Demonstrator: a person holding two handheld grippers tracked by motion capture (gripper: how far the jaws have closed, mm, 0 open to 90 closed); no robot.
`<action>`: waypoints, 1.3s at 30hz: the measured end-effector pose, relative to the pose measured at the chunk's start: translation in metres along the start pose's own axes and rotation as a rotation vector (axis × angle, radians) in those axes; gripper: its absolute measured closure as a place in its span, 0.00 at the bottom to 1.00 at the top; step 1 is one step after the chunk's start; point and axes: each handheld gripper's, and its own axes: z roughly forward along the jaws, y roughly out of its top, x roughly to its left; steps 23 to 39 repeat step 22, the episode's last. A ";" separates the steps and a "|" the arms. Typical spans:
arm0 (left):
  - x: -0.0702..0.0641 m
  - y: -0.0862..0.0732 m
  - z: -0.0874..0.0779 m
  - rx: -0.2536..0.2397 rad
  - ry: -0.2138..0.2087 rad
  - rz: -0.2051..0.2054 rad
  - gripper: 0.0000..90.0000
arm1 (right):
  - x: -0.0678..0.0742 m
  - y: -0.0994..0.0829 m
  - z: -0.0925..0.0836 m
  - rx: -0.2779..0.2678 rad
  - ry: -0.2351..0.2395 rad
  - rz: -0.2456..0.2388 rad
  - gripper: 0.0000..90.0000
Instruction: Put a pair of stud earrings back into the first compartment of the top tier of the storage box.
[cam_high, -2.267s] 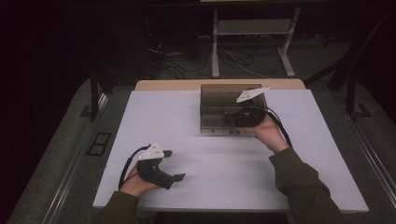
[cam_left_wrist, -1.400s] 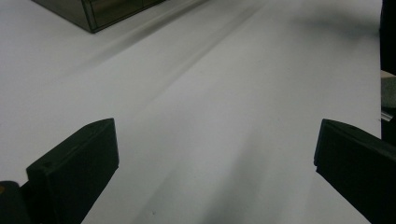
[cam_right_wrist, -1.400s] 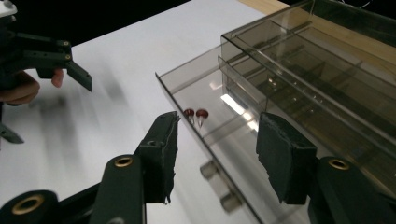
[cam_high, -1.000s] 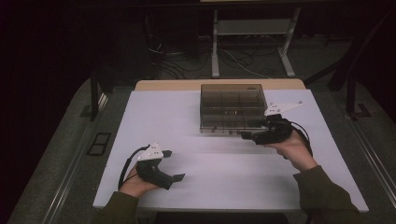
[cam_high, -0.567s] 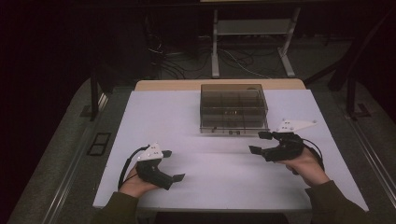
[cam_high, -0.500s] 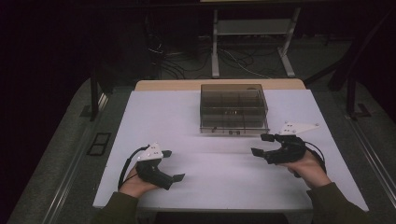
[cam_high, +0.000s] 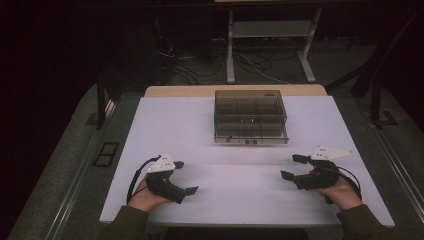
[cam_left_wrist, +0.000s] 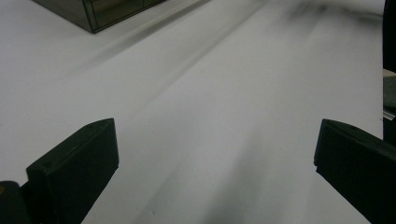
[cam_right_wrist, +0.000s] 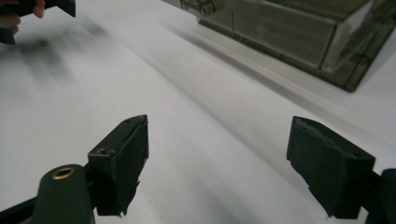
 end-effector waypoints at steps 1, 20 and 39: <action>0.000 0.000 0.000 0.001 0.002 -0.001 0.00 | 0.000 -0.002 -0.001 0.000 0.000 0.000 0.22; 0.000 0.000 0.000 0.003 0.004 0.002 0.00 | 0.002 -0.020 -0.010 0.025 -0.041 -0.015 0.20; 0.001 0.000 0.000 0.007 0.002 0.009 0.00 | 0.001 -0.021 -0.011 0.024 -0.046 -0.015 0.20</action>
